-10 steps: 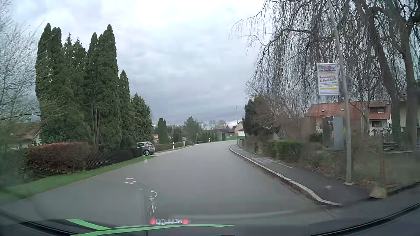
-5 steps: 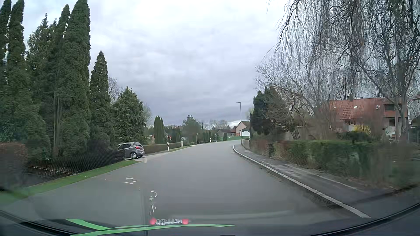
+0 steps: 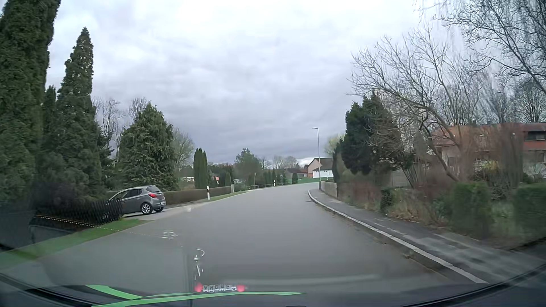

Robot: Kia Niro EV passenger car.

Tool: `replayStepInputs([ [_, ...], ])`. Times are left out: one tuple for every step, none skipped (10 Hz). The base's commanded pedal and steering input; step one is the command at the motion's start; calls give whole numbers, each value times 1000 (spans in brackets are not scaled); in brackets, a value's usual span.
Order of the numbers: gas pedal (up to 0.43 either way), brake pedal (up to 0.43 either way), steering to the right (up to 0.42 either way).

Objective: Follow the waypoints while adhering to traffic rules and regulations

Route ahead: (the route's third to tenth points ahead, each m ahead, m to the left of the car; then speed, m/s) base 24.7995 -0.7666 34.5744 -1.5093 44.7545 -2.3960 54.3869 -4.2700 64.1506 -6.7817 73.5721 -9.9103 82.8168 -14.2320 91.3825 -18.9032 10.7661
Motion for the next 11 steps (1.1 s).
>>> replayStepInputs([
  [79, 0, 1],
  [79, 0, 2],
  [79, 0, 3],
  [87, 0, 4],
  [87, 0, 4],
  [87, 0, 5],
  [87, 0, 5],
  [87, 0, 6],
  [87, 0, 8],
  [87, 0, 8],
  [87, 0, 8],
])
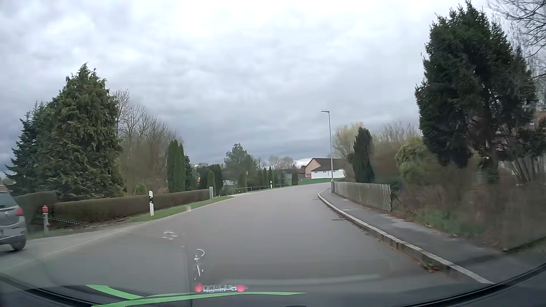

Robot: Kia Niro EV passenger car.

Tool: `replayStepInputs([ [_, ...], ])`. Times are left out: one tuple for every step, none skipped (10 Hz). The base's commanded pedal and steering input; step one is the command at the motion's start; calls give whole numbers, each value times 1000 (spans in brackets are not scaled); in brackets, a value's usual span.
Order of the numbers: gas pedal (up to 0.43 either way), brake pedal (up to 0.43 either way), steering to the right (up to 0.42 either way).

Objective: Follow the waypoints while adhering to traffic rules and regulations

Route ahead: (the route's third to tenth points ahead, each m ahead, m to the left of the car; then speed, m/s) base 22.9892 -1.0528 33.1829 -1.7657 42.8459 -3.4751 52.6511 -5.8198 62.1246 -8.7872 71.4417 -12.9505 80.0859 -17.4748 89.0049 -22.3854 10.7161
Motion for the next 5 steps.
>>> replayStepInputs([
  [87, 0, 9],
  [87, 0, 10],
  [87, 0, 11],
  [87, 0, 11],
  [87, 0, 11],
])
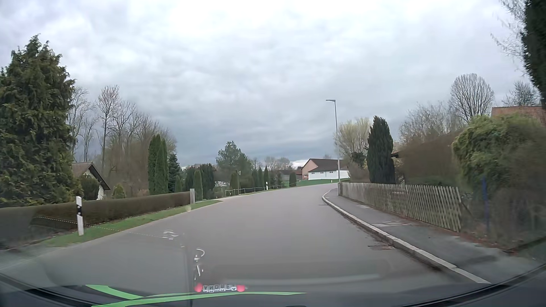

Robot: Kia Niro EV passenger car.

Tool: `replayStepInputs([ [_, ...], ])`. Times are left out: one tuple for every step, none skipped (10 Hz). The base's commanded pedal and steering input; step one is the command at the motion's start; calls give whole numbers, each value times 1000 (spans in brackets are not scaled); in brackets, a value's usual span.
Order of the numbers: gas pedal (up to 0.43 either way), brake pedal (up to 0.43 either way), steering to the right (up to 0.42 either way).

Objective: Follow the waypoints while adhering to traffic rules and regulations

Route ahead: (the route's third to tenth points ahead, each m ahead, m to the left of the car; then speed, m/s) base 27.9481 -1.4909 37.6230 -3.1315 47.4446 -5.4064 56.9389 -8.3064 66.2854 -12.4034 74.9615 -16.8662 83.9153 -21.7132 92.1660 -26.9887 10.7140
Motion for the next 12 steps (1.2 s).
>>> replayStepInputs([
  [87, 0, 12],
  [87, 0, 12],
  [87, 0, 13],
  [87, 0, 13],
  [98, 0, 14],
  [98, 0, 16],
  [98, 0, 17],
  [98, 0, 18],
  [98, 0, 19],
  [98, 0, 19],
  [98, 0, 19],
  [98, 0, 20],
])
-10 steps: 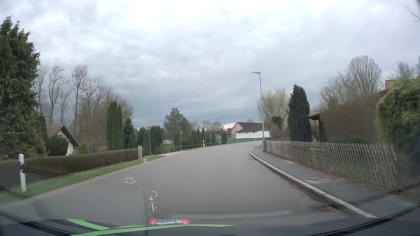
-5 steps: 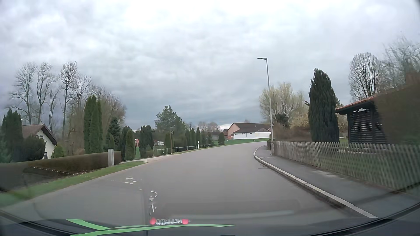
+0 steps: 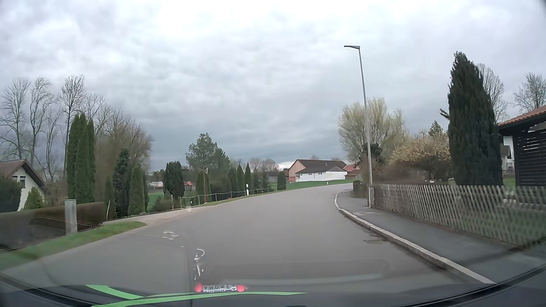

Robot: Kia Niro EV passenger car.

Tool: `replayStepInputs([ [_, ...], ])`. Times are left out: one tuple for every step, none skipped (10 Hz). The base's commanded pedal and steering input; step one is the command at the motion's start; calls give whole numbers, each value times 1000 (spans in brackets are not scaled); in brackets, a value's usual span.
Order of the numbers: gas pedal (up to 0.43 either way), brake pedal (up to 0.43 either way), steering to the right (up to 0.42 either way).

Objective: Follow the waypoints while adhering to traffic rules and regulations

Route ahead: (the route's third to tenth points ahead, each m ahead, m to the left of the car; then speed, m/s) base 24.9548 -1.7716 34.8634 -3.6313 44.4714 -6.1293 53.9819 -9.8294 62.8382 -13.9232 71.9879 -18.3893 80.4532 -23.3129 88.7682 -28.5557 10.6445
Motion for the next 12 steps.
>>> replayStepInputs([
  [98, 0, 20],
  [98, 0, 21],
  [98, 0, 21],
  [98, 0, 23],
  [98, 0, 23],
  [110, 0, 24],
  [110, 0, 24],
  [110, 0, 25],
  [118, 0, 26],
  [118, 0, 28],
  [118, 0, 29],
  [130, 0, 31],
])
